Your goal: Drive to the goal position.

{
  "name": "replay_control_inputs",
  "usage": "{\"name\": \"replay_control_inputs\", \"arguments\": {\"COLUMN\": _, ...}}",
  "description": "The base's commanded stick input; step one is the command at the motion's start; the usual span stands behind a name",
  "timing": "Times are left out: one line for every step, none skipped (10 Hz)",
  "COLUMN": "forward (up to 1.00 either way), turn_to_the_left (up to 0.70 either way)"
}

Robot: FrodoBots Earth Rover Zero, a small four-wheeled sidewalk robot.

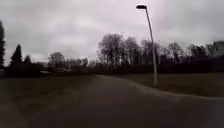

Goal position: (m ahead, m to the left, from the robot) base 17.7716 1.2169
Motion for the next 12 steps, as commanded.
{"name": "replay_control_inputs", "arguments": {"forward": 1.0, "turn_to_the_left": 0.0}}
{"name": "replay_control_inputs", "arguments": {"forward": 1.0, "turn_to_the_left": 0.0}}
{"name": "replay_control_inputs", "arguments": {"forward": 1.0, "turn_to_the_left": 0.0}}
{"name": "replay_control_inputs", "arguments": {"forward": 1.0, "turn_to_the_left": 0.0}}
{"name": "replay_control_inputs", "arguments": {"forward": 1.0, "turn_to_the_left": 0.0}}
{"name": "replay_control_inputs", "arguments": {"forward": 1.0, "turn_to_the_left": 0.0}}
{"name": "replay_control_inputs", "arguments": {"forward": 1.0, "turn_to_the_left": 0.0}}
{"name": "replay_control_inputs", "arguments": {"forward": 1.0, "turn_to_the_left": 0.0}}
{"name": "replay_control_inputs", "arguments": {"forward": 1.0, "turn_to_the_left": 0.0}}
{"name": "replay_control_inputs", "arguments": {"forward": 1.0, "turn_to_the_left": 0.0}}
{"name": "replay_control_inputs", "arguments": {"forward": 1.0, "turn_to_the_left": 0.0}}
{"name": "replay_control_inputs", "arguments": {"forward": 1.0, "turn_to_the_left": 0.0}}
